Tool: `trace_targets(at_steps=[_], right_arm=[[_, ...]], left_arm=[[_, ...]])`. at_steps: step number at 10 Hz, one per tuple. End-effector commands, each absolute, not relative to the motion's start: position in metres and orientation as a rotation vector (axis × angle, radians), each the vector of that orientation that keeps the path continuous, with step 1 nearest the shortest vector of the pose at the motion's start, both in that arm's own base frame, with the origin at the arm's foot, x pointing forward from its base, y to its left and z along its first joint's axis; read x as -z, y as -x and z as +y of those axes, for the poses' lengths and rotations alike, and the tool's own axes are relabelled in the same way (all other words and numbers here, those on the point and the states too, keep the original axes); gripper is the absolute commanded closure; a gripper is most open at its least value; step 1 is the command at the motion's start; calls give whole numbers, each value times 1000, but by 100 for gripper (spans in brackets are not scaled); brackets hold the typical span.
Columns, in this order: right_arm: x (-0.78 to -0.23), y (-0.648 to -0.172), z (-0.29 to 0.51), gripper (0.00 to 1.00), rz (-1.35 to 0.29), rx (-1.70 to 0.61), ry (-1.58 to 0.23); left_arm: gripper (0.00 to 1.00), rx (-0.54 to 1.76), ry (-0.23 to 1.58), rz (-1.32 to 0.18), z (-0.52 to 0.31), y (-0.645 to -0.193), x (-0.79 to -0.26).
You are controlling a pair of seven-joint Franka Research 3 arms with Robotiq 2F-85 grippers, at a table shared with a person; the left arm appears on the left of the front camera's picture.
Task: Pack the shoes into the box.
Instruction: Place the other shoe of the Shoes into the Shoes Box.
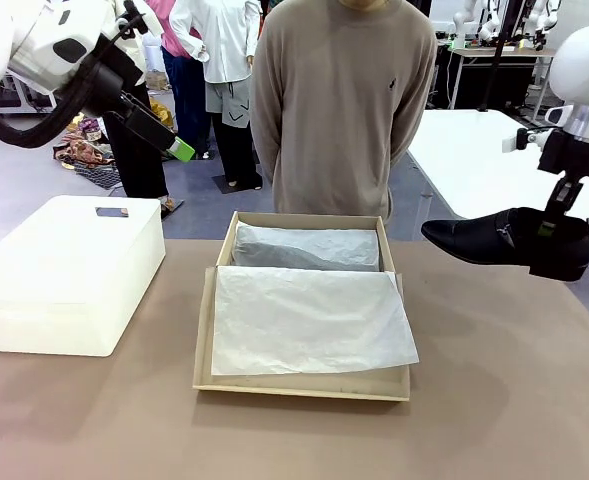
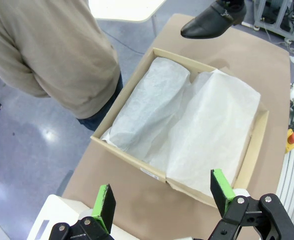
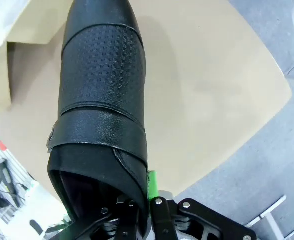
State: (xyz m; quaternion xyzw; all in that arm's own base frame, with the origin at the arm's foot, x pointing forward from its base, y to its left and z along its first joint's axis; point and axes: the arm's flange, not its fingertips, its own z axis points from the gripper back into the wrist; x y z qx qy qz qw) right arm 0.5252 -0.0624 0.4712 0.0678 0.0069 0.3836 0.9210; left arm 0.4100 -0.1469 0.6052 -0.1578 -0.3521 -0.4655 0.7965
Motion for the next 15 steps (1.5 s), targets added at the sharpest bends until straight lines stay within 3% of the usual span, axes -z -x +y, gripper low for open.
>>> trace_targets(at_steps=[1, 2, 3, 8, 15], right_arm=[[-486, -524, -53, 100, -7, -776, -142], [-488, -519, -53, 100, -71, -859, -114], [-476, -524, -60, 100, 11, -783, -139], [-470, -525, -59, 100, 13, -794, -140], [-522, -518, 37, 100, -66, -224, -40]], left_arm=[[0, 1016, 361, -769, -144, -411, -605], [0, 1016, 361, -769, -144, -411, -605], [0, 1016, 361, -769, -144, -411, -605], [0, 1016, 361, -769, -144, -411, -605], [0, 1016, 361, -769, -144, -411, -605]])
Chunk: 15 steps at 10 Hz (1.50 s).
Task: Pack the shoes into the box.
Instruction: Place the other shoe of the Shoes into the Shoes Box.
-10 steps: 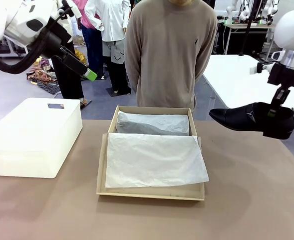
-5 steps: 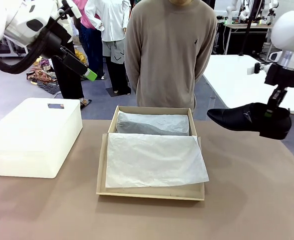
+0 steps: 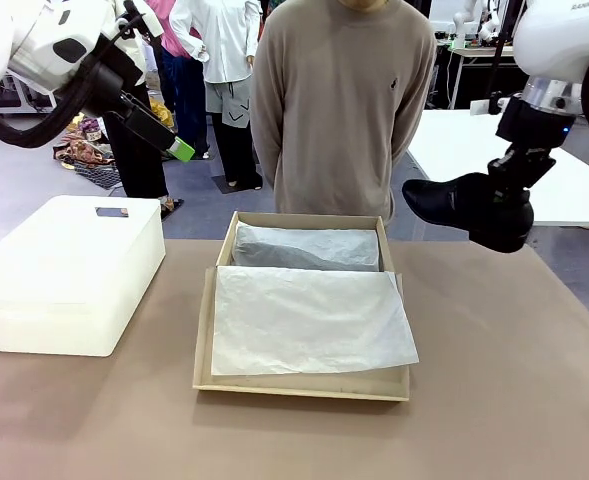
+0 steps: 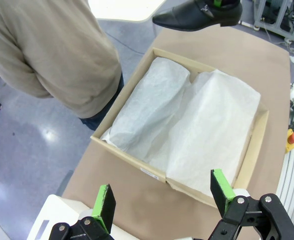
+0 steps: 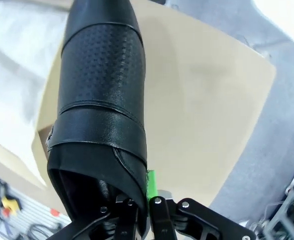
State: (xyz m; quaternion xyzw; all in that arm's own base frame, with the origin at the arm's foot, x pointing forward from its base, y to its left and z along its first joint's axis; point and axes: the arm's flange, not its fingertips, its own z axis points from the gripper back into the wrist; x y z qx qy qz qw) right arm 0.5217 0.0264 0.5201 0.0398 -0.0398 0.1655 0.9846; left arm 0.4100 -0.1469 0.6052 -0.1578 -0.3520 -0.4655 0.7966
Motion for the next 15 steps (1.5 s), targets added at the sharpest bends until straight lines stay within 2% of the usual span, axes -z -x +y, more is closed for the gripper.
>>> trace_targets(at_steps=[1, 6, 15], right_arm=[[-526, -518, 47, 100, -66, -116, -28], [-539, -523, 95, 100, -34, 29, -117], [-524, -517, 90, 100, -26, 1, -93]], left_arm=[[0, 1016, 361, -769, -144, -411, -605], [0, 1016, 361, -769, -144, -411, -605], [0, 1016, 361, -769, -144, -411, -605]])
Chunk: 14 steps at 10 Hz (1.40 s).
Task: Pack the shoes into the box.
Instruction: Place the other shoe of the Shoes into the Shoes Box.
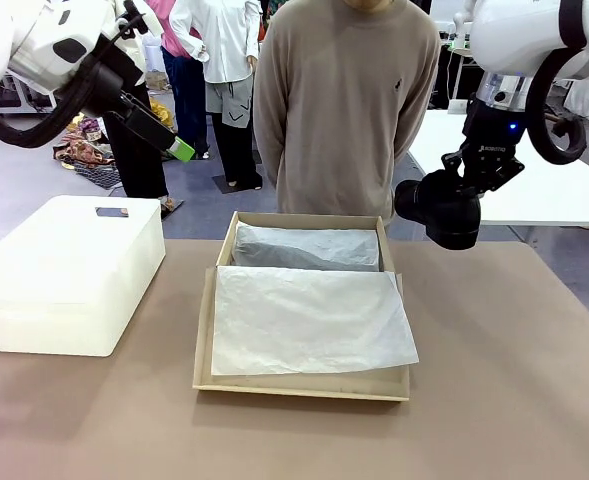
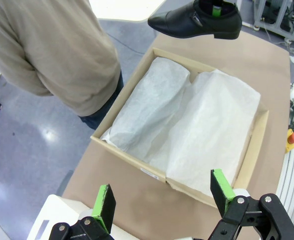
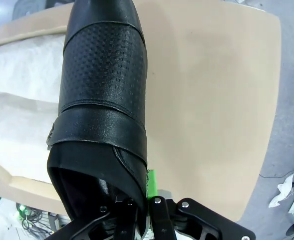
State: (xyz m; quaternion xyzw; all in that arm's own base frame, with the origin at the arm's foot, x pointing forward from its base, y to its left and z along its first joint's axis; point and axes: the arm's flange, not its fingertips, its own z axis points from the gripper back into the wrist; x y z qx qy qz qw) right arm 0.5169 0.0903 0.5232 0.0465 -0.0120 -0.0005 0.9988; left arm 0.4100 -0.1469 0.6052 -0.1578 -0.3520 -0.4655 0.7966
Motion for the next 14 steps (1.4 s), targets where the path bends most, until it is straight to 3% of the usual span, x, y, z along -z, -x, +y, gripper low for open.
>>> trace_targets(at_steps=[1, 4, 8, 14], right_arm=[[-528, -520, 101, 100, -75, 79, -94], [-550, -514, 147, 100, -167, 272, -111], [-560, -508, 203, 100, -130, 598, -212], [-541, -509, 252, 100, -226, 745, -144]], left_arm=[[0, 1016, 361, -769, -144, -411, -605], [0, 1016, 361, -769, -144, -411, -605], [0, 1016, 361, -769, -144, -411, -605], [0, 1016, 361, -769, -144, -411, -605]])
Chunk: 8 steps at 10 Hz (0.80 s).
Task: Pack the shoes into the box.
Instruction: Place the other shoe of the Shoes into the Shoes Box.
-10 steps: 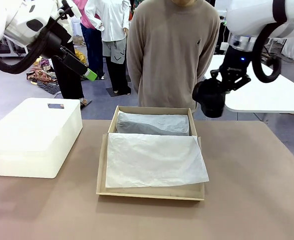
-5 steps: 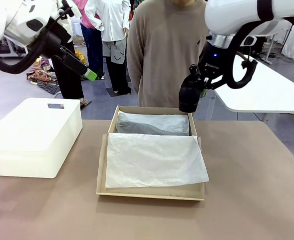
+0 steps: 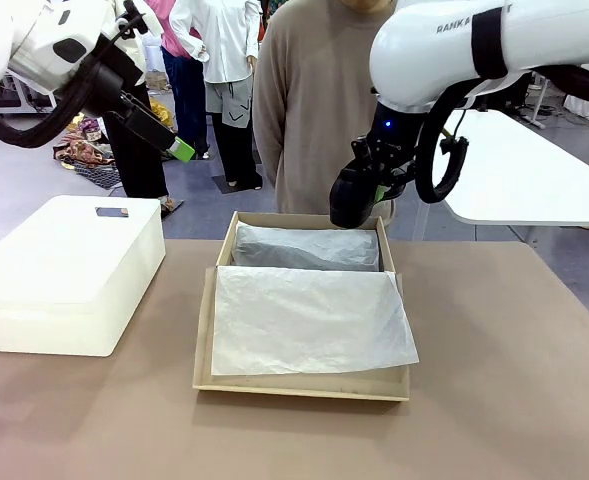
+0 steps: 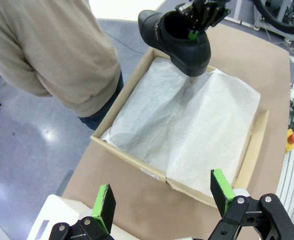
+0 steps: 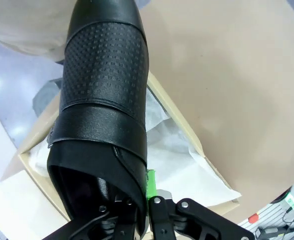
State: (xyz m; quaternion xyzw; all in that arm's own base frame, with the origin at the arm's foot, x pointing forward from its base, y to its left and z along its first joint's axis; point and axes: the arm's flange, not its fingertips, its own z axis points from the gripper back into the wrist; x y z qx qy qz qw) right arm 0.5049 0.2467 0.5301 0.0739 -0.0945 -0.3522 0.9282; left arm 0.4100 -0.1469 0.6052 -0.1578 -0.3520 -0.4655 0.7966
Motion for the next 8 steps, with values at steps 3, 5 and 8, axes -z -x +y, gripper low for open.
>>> trace_targets(at_steps=[3, 5, 8], right_arm=[[-534, -505, 241, 100, -185, 719, -163], [-534, -505, 241, 100, -185, 719, -163], [-532, -502, 264, 100, -231, 902, -153]], left_arm=[[0, 1016, 361, -769, -144, -411, -605], [0, 1016, 361, -769, -144, -411, -605], [0, 1016, 361, -769, -144, -411, -605]])
